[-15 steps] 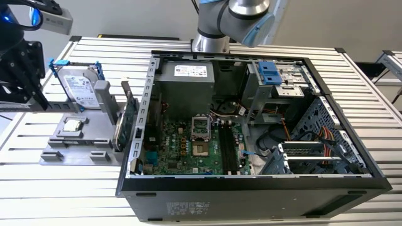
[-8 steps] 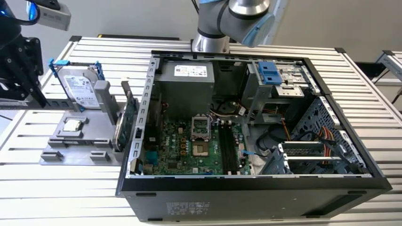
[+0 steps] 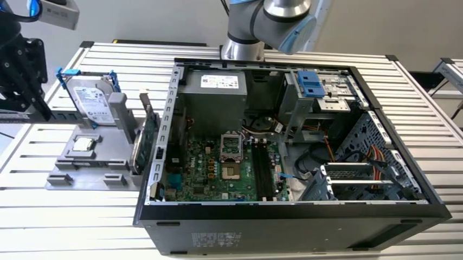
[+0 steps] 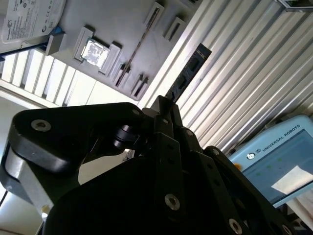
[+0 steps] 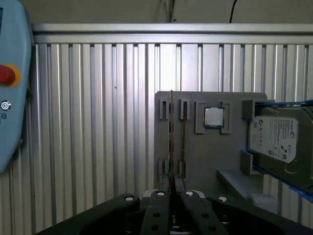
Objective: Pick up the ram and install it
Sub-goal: 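Pick up the ram and move it above insertion slot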
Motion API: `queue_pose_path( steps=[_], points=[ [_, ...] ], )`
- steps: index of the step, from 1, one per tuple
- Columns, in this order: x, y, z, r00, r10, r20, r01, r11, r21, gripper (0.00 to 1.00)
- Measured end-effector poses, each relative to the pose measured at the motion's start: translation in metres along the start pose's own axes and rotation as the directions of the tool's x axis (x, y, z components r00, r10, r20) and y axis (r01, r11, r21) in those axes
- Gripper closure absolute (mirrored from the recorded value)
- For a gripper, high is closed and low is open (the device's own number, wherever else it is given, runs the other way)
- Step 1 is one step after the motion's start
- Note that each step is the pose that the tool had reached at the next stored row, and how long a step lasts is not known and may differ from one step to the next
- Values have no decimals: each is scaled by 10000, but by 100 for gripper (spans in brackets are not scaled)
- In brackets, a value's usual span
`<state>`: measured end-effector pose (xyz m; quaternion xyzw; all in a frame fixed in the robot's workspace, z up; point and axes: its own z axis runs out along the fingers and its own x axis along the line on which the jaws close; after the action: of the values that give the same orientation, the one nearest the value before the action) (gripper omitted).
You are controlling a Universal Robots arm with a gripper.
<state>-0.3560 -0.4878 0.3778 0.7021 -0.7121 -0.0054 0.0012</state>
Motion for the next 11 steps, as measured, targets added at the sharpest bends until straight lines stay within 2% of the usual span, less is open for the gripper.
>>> queue_pose_path(
  steps=[11],
  points=[
    [0,0,-67,10000,5,0,-5,10000,0,100]
  ],
)
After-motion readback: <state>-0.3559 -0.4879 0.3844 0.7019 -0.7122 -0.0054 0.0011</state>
